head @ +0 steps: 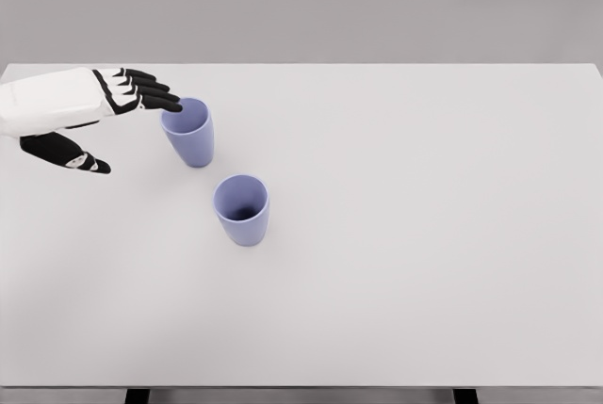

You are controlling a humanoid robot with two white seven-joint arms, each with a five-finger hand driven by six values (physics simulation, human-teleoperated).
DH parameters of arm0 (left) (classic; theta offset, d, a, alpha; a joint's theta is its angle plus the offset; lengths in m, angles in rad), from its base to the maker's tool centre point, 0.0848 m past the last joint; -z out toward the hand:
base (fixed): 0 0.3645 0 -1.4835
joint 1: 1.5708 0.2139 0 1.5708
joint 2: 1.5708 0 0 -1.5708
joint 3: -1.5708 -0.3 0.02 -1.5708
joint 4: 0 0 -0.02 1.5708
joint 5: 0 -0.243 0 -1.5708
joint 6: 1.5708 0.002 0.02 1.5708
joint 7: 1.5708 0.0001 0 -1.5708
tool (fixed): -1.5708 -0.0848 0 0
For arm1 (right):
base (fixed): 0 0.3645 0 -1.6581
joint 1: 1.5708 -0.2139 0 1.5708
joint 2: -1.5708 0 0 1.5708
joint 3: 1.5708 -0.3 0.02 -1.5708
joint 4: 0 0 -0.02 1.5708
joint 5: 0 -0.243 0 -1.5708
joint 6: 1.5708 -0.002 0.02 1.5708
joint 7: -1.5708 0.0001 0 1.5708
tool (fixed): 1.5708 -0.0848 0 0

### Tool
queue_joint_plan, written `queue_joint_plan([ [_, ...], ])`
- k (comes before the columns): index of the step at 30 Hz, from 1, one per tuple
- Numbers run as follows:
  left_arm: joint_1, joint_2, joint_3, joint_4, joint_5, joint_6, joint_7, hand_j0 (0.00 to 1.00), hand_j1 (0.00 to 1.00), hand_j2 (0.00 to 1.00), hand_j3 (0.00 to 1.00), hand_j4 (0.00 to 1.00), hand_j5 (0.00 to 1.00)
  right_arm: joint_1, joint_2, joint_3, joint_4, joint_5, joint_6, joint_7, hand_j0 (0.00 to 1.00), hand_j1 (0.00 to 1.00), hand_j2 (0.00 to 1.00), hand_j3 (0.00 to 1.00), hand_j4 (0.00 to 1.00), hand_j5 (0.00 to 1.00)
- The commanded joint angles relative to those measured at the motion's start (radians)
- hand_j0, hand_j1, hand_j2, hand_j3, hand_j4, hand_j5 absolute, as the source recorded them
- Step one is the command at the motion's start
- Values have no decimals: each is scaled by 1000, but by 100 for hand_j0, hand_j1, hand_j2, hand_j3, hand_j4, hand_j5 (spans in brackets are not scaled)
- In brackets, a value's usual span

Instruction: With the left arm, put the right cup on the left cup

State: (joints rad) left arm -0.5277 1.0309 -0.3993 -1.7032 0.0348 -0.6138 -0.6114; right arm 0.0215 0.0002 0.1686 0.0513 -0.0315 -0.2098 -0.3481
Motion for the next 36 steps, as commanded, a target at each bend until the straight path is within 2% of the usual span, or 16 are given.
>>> queue_joint_plan([
  [1, 0, 1, 0, -3, 7, 3, 0, 100, 100, 100, 100, 100, 100, 0, 0, -1, 1, -1, 0, 0, 100, 100, 100, 100, 100, 100],
  [10, -17, 46, -1, -6, 4, 3, 0, 100, 100, 100, 100, 100, 100, 0, 0, -1, -1, -1, 0, 0, 100, 100, 100, 100, 100, 100],
  [12, -17, 60, -7, -48, -6, 3, 0, 100, 100, 100, 100, 100, 100, 0, 0, 0, -1, -1, 0, 0, 100, 100, 100, 100, 100, 100],
  [14, -20, 170, -3, -47, -116, 3, 0, 100, 100, 100, 100, 100, 100, 0, 0, 0, -1, -1, 0, 0, 100, 100, 100, 100, 100, 100],
  [16, -25, 235, -13, -38, -128, 3, 0, 100, 100, 100, 100, 100, 100, 0, 0, 0, -1, -1, 0, 0, 100, 100, 100, 100, 100, 100],
  [18, -58, 285, -12, 7, -138, 3, 0, 100, 100, 100, 100, 100, 100, 0, 0, 0, -1, -1, 0, 0, 100, 100, 100, 100, 100, 100],
  [20, -69, 284, -15, 20, -138, 3, 0, 100, 100, 100, 100, 100, 100, 0, 0, 0, 1, -1, 0, 0, 100, 100, 100, 100, 100, 100],
  [22, -71, 264, -16, -35, -133, 3, 0, 100, 100, 100, 100, 100, 100, 0, 0, 0, -1, -1, 0, 0, 100, 100, 100, 100, 100, 100],
  [23, -71, 213, -18, -61, -133, 3, 0, 100, 100, 100, 100, 100, 100, 0, 0, 0, -1, -1, 0, 0, 100, 100, 100, 100, 100, 100],
  [24, -71, 132, -23, -61, -142, 3, 0, 100, 100, 100, 100, 100, 100, 0, 0, 0, -1, -1, 0, 0, 100, 100, 100, 100, 100, 100],
  [25, -71, 88, -47, -61, -151, 3, 0, 100, 100, 100, 100, 100, 100, 0, 0, 0, -1, -1, 0, 0, 100, 100, 100, 100, 100, 100],
  [27, -104, 8, -104, -61, -234, 3, 0, 100, 100, 100, 100, 100, 100, 0, 0, 0, -1, -1, 0, 0, 100, 100, 100, 100, 100, 100],
  [28, -114, -9, -130, -61, -239, 3, 0, 100, 100, 100, 100, 100, 100, 0, 0, 0, -1, -1, 0, 0, 100, 100, 100, 100, 100, 100],
  [31, -120, -51, -153, -61, -239, 3, 0, 100, 100, 100, 100, 100, 100, 0, 0, 0, -1, -1, 0, 0, 100, 100, 100, 100, 100, 100],
  [36, -132, -95, -154, -62, -239, 3, 0, 100, 100, 100, 100, 100, 100, 0, 0, 0, -1, -1, 0, 0, 100, 100, 100, 100, 100, 100],
])
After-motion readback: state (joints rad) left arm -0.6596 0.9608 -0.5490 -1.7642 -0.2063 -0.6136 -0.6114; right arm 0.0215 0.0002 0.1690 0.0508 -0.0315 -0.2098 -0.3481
